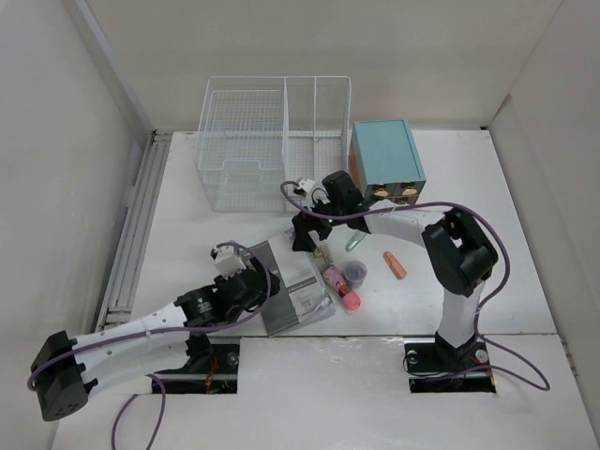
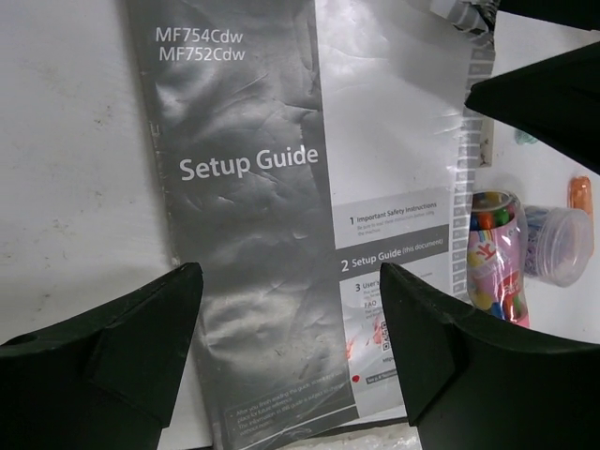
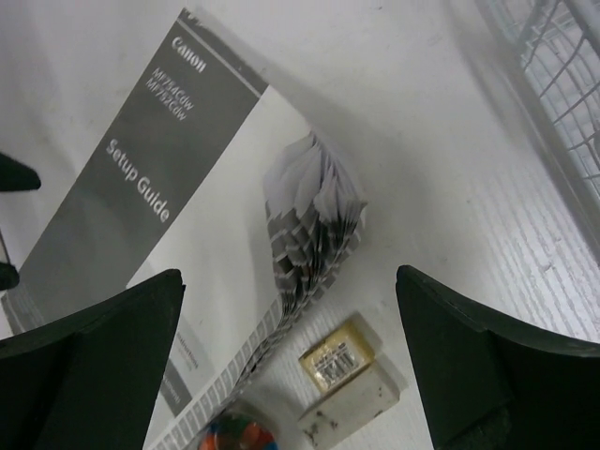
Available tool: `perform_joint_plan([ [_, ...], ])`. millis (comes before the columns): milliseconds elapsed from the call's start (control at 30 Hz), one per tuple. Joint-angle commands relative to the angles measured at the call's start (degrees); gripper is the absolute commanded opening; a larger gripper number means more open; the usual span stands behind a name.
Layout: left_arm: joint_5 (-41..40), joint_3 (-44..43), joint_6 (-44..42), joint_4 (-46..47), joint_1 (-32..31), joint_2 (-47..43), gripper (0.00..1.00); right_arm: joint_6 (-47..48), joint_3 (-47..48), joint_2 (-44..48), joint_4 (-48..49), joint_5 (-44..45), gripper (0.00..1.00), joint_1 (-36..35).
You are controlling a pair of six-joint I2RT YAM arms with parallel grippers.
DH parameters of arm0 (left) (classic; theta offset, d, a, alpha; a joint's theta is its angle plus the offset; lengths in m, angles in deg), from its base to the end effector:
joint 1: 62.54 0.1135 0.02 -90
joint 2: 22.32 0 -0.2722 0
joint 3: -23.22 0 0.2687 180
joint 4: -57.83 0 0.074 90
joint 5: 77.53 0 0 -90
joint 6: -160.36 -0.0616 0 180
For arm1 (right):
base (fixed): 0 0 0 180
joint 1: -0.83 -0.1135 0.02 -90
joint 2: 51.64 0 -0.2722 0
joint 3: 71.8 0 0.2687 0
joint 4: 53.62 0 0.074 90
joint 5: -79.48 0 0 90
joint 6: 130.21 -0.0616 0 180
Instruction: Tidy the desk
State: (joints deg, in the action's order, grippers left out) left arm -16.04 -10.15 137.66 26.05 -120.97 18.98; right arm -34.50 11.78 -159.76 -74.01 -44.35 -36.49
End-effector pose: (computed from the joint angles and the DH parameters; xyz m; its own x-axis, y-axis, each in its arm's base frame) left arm 0.1194 -0.1381 0.1742 -0.6424 -0.5030 -0.5782 -0.0938 0.8004 -0.5920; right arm 0.3273 0.2926 0.1722 -0.4776 -0.4680 -0.7436 -0.8689 0.3770 0.3208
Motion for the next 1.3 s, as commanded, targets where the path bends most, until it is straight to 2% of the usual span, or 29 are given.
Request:
perform_joint_plan([
  [0,-2.2,0.5,3.0,-1.2,-0.3,1.2,0.74,-4.3,1.1,-1.6,6.8,3.7,1.0,-0.9],
  [267,-0.8,-0.6,5.0,-0.1,-1.0,11.0,0.77,-6.6,-0.7,-3.3,7.8,5.0,0.97,-2.2],
  [333,-0.8,-0.6,5.0,-0.1,-1.0,11.0,0.77,-7.2,-1.2,-4.1,8.4,3.0,0.9,-2.2],
  [433,-0.8,-0.6,5.0,-0.1,-1.0,11.5,0.79,-7.8,-1.2,-5.8,8.4,0.3,0.74,-2.2],
  [467,-0.8,-0.6,5.0,-0.1,-1.0,11.5,0.79,-7.8,-1.8,-5.8,8.4,-1.6,0.62,-2.2],
  [533,-0.8,-1.1,5.0,-1.2,-1.0,11.5,0.8,-7.8,-1.8,-6.3,8.4,-4.2,0.48,-2.2],
  [567,-0.1,-1.2,5.0,-1.3,-1.0,11.5,0.8,-7.8,-1.8,-6.8,8.4,-7.8,0.25,-2.2],
  [633,-0.1,-1.2,5.0,-1.3,-1.0,10.9,0.8,-8.3,-1.8,-7.4,8.4,-10.5,0.03,-2.2],
  [667,-0.1,-0.6,5.0,-1.3,-1.0,10.9,0.82,-8.4,-1.8,-7.4,8.4,-11.6,0.0,-2.2],
  [767,-0.1,-0.1,5.6,-1.3,-1.0,8.3,0.82,-8.4,-1.8,-5.8,8.4,-14.5,0.0,-1.7],
  [1033,0.0,0.4,6.1,-4.3,-1.0,-2.2,0.85,-8.4,-1.8,6.2,8.4,-19.9,0.0,2.4],
  [1267,-0.1,-0.2,4.2,-4.3,-1.0,-3.8,0.88,-11.5,-1.2,9.8,9.4,-26.5,0.0,7.3],
])
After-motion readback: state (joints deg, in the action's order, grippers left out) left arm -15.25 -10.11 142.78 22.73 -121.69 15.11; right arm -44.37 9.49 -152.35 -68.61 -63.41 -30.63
